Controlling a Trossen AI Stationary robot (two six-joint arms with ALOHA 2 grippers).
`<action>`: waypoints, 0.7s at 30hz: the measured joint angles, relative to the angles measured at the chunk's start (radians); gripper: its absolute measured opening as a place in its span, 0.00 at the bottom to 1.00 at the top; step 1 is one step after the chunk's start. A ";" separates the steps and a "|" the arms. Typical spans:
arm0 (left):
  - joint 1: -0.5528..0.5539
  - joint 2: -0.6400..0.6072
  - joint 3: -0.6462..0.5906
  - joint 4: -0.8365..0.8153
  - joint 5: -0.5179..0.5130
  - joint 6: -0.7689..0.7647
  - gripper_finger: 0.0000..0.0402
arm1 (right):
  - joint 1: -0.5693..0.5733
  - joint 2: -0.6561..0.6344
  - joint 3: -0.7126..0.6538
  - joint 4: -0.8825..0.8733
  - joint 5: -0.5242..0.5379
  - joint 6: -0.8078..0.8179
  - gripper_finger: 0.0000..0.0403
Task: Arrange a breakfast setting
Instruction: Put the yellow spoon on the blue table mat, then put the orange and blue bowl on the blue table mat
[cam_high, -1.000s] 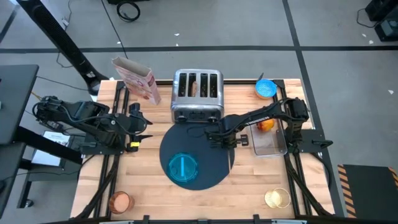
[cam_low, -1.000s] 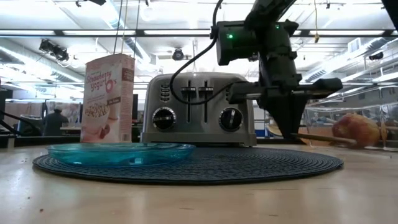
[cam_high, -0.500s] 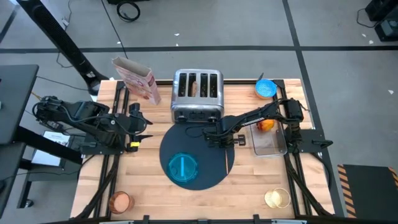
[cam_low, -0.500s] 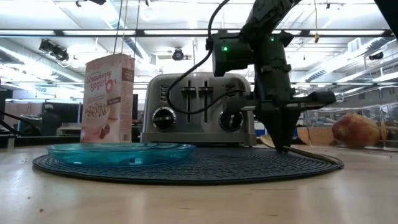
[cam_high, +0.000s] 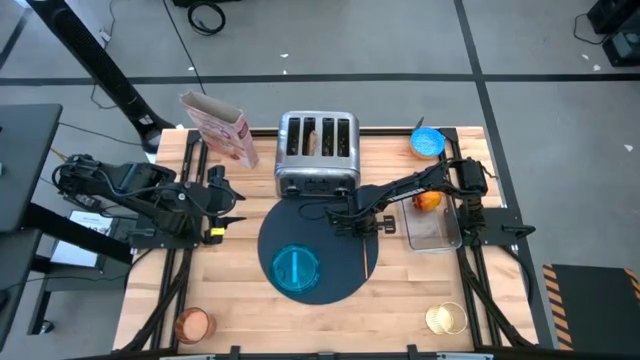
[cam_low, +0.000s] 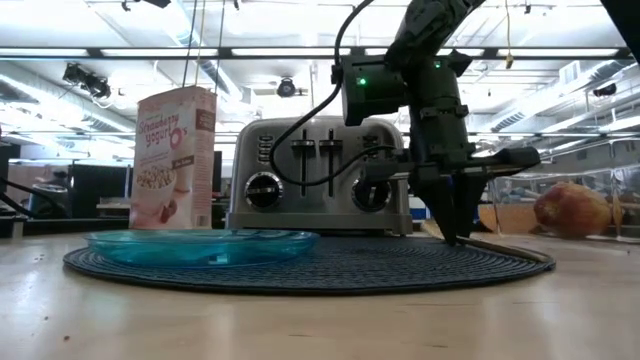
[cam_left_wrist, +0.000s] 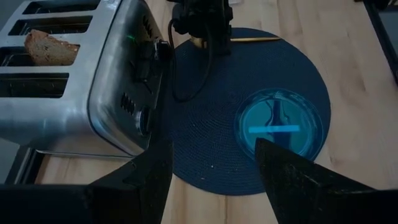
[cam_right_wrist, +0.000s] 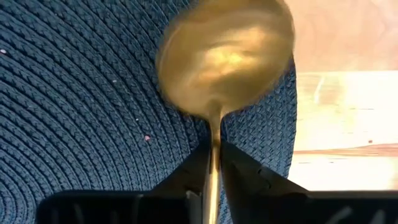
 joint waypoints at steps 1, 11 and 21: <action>0.000 0.000 0.000 0.001 0.000 -0.003 0.58 | 0.000 0.000 0.000 0.000 0.000 0.000 0.13; 0.000 0.000 0.000 0.004 0.000 -0.008 0.58 | 0.000 0.000 0.012 -0.037 0.000 -0.016 0.16; 0.000 0.000 0.000 0.003 0.000 -0.003 0.58 | 0.003 -0.028 0.172 -0.220 -0.001 -0.125 0.16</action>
